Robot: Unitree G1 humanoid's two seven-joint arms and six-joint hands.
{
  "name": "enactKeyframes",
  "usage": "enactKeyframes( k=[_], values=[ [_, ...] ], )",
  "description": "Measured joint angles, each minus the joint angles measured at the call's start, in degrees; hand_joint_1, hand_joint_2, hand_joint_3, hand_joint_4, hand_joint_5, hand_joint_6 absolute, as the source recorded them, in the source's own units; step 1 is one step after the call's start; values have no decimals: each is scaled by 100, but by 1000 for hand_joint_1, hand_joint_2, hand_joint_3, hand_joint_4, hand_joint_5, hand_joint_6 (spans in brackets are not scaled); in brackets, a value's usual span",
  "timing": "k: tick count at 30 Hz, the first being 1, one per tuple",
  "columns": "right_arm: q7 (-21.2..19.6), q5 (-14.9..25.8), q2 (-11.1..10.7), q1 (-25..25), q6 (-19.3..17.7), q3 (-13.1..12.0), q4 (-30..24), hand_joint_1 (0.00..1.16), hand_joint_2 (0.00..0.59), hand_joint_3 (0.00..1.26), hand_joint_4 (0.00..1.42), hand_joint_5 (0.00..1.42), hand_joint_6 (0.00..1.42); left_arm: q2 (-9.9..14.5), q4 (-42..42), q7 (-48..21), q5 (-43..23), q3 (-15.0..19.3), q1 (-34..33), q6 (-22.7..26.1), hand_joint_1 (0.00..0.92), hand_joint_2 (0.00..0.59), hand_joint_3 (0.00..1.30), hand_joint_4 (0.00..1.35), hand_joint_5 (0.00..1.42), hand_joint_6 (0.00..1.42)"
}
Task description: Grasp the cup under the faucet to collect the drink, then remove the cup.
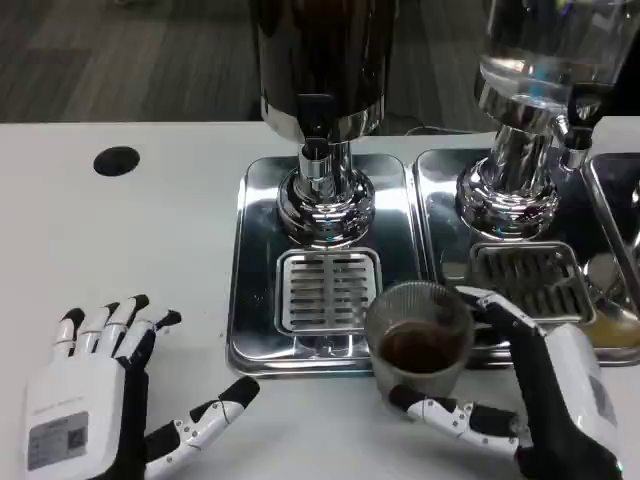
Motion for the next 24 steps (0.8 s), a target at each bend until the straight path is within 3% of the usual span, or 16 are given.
enactKeyframes(
  k=[14,24],
  values=[
    [0,-197,-143,335,-271,105,-95,851,210,615,690,524,413,8,12,4,-19,-1,23,-1,0,74,358,0,145,63],
    [-121,-366,-246,315,-426,105,204,844,217,596,643,493,391,8,11,7,-14,-1,74,0,0,74,358,0,145,63]
  ],
)
